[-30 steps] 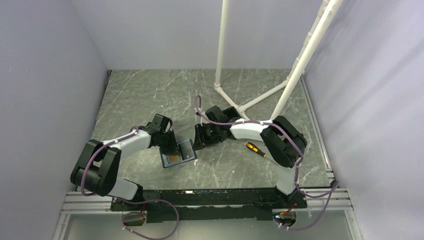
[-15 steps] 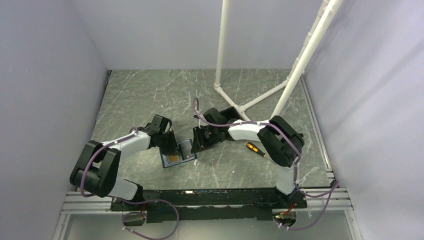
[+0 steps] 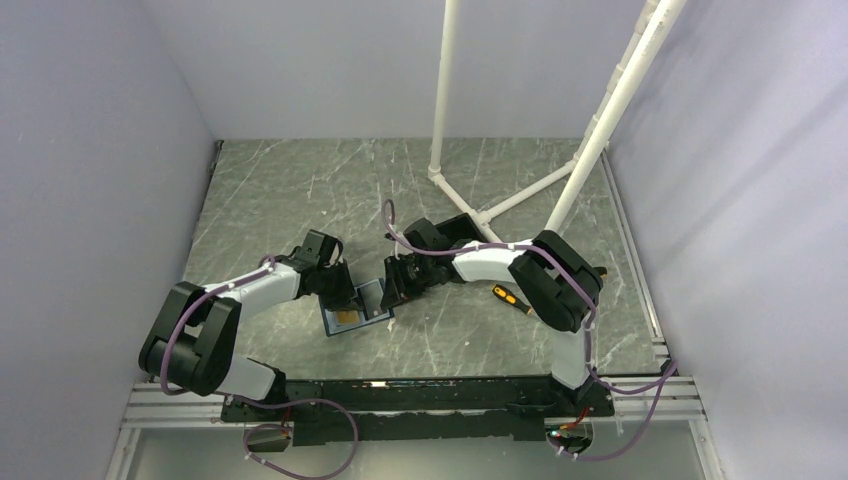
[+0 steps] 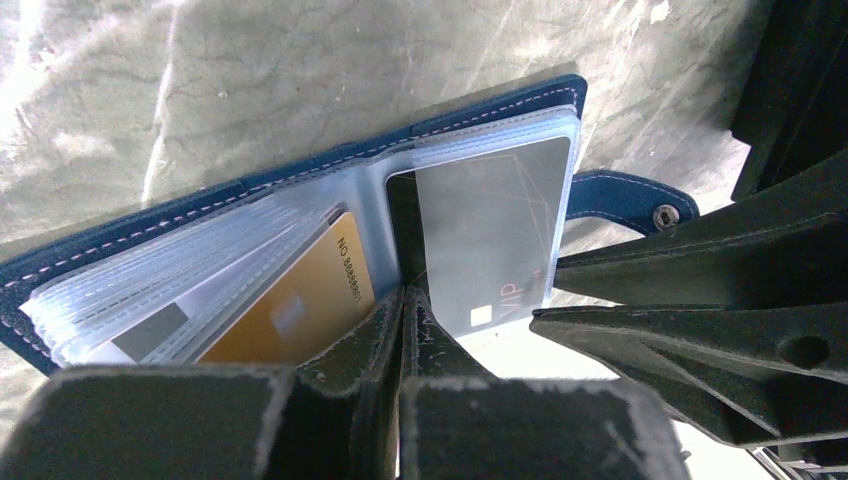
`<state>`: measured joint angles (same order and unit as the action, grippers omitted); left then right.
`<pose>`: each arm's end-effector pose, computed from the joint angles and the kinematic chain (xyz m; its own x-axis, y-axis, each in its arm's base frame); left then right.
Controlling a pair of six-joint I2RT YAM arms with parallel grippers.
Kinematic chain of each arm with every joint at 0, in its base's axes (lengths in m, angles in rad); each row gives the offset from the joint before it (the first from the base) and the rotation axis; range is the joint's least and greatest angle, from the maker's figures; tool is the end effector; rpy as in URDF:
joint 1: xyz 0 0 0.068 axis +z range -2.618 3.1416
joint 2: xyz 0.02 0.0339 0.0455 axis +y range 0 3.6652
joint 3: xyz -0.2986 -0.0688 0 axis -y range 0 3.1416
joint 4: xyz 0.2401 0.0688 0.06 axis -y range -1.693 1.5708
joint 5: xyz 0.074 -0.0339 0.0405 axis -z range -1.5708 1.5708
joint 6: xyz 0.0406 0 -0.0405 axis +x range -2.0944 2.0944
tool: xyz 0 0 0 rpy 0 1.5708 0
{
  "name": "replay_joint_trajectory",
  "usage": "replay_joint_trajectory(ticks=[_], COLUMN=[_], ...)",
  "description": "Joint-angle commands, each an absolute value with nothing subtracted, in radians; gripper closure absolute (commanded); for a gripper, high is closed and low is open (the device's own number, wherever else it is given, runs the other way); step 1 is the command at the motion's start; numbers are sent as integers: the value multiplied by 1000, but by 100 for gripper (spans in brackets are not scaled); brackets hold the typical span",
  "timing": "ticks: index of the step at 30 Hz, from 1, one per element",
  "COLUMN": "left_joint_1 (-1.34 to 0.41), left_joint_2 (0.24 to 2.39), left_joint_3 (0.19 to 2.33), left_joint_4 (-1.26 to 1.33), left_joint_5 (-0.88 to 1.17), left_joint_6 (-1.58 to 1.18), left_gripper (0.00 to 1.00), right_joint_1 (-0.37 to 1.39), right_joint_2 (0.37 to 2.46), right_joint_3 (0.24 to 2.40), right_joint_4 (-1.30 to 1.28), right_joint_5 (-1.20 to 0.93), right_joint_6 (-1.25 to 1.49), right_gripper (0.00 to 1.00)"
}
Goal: Put the credit cards into the card holder
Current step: Turn over the card slot in the card holder.
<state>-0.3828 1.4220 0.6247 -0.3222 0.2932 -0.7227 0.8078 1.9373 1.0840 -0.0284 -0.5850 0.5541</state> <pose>0.2142 -0.0989 0.1774 -0.9399 -0.3041 -0.1551 -0.1962 0.8531 -0.4835 0.2593 0.3036 0.1676 -0.8983 -0.3047 -0.3164 -0.4381 0.5677 0.6970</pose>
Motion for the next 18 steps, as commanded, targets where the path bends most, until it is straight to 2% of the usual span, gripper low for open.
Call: replay_joint_trajectory(ticks=[1,11,18], left_joint_1=[-390,-390,-388], left_joint_2=[1436,1419,1326], left_joint_3=[585,594,630], left_joint_4=[-323,-329,-416], left_joint_5=[271,284,277], left_joint_6=[-722,-728,-776], left_gripper=[94,93,69], right_joint_1=[820,847,848], right_joint_2=[1904,1864,1880], right_joint_3=[1125,1136,1139], right_joint_4=[-26,-63,-4], right_joint_5=[-571,-536,-593], right_joint_6=[539,516,541], right_gripper=[73,73,77])
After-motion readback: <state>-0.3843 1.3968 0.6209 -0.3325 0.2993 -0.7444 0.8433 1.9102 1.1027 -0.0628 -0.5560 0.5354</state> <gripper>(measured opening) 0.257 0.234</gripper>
